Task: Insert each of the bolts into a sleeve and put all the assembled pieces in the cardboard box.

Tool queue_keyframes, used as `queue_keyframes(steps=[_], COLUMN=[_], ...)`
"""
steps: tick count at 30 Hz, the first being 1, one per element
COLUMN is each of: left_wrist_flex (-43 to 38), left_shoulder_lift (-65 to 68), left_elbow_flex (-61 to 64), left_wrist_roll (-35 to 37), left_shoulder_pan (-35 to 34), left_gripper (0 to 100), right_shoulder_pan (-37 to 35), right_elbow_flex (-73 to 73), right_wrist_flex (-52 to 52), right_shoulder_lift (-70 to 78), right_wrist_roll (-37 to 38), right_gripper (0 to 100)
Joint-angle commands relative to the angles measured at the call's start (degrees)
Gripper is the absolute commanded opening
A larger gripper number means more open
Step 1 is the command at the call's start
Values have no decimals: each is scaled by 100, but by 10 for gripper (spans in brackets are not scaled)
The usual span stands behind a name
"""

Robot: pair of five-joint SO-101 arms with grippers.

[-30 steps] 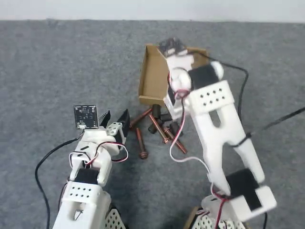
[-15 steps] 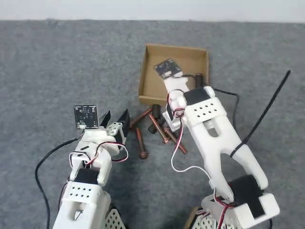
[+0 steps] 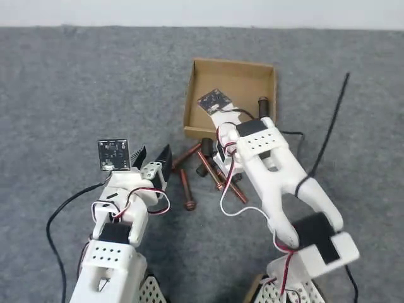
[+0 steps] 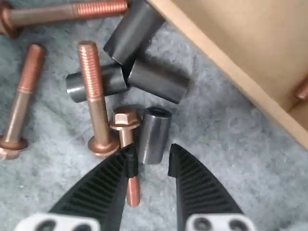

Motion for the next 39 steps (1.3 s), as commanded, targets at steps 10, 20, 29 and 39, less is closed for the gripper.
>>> queue_keyframes(steps=[10, 20, 29, 39], left_wrist_flex=[18, 18, 18, 18], left_shoulder_lift=[-176, -176, -176, -176], left_elbow_flex=[-57, -57, -57, -57], left_wrist_roll=[-53, -53, -53, -53], left_shoulder_pan=[26, 26, 26, 26], left_gripper=[192, 192, 192, 192], right_shoulder_pan=[-4, -22, 145, 1253], right_elbow_flex=[-53, -53, -53, 1407], right_wrist_flex=[-233, -330, -154, 75], right_shoulder_lift=[708, 954, 796, -1525], right_wrist_roll=[62, 70, 18, -413], right_gripper=[85, 79, 6, 7])
